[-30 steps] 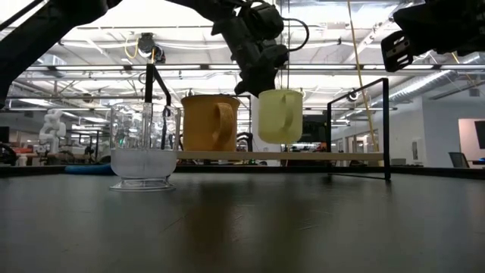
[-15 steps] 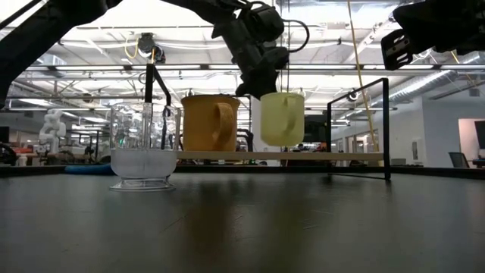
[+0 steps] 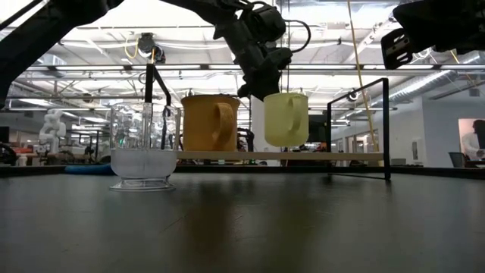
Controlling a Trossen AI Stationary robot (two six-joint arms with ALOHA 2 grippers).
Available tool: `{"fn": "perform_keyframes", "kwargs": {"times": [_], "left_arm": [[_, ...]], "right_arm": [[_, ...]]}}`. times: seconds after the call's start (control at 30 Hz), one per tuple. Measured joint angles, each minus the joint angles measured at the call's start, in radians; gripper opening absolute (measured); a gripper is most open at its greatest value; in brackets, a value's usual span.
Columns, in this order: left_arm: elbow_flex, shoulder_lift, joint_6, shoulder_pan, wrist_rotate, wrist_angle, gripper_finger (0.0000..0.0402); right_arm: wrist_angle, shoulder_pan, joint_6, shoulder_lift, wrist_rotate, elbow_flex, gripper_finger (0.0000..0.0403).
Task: Stack small to large cups/mugs on shelf
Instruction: Put the yellow mug on the shelf
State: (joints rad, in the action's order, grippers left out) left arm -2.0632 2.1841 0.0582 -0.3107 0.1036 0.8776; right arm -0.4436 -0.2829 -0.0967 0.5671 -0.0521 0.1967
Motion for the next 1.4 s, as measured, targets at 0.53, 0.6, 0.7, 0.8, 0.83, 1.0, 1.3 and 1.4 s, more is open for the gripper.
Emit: {"fn": "perform_keyframes", "kwargs": {"times": [0.53, 0.6, 0.7, 0.8, 0.83, 1.0, 1.3, 1.4], "left_arm": [[0.057, 0.001, -0.003, 0.003, -0.003, -0.023, 0.0004], [0.073, -0.002, -0.004, 0.003, 0.0, -0.037, 0.0005], [0.085, -0.003, -0.019, 0.003, 0.001, -0.047, 0.0004], [0.086, -0.003, -0.023, 0.001, 0.004, -0.054, 0.0004], [0.086, -0.003, -0.024, 0.001, 0.005, -0.056, 0.0005], [0.087, -0.003, -0.038, -0.003, 0.026, -0.056, 0.0005], [0.094, 0.0, -0.05, 0.0, 0.022, -0.043, 0.0057], [0.093, -0.001, -0.063, 0.0, 0.022, -0.042, 0.0068]], "right_arm": [[-0.001, 0.0, 0.0, 0.0, 0.0, 0.0, 0.0], [-0.001, 0.0, 0.0, 0.0, 0.0, 0.0, 0.0], [-0.001, 0.0, 0.0, 0.0, 0.0, 0.0, 0.0], [-0.001, 0.0, 0.003, 0.0, 0.0, 0.0, 0.0], [-0.001, 0.0, 0.003, 0.0, 0.0, 0.0, 0.0], [-0.001, 0.0, 0.003, 0.0, 0.0, 0.0, 0.0], [-0.001, 0.0, 0.004, 0.0, 0.0, 0.0, 0.0], [-0.001, 0.0, 0.004, 0.0, 0.0, 0.0, 0.0]]}}
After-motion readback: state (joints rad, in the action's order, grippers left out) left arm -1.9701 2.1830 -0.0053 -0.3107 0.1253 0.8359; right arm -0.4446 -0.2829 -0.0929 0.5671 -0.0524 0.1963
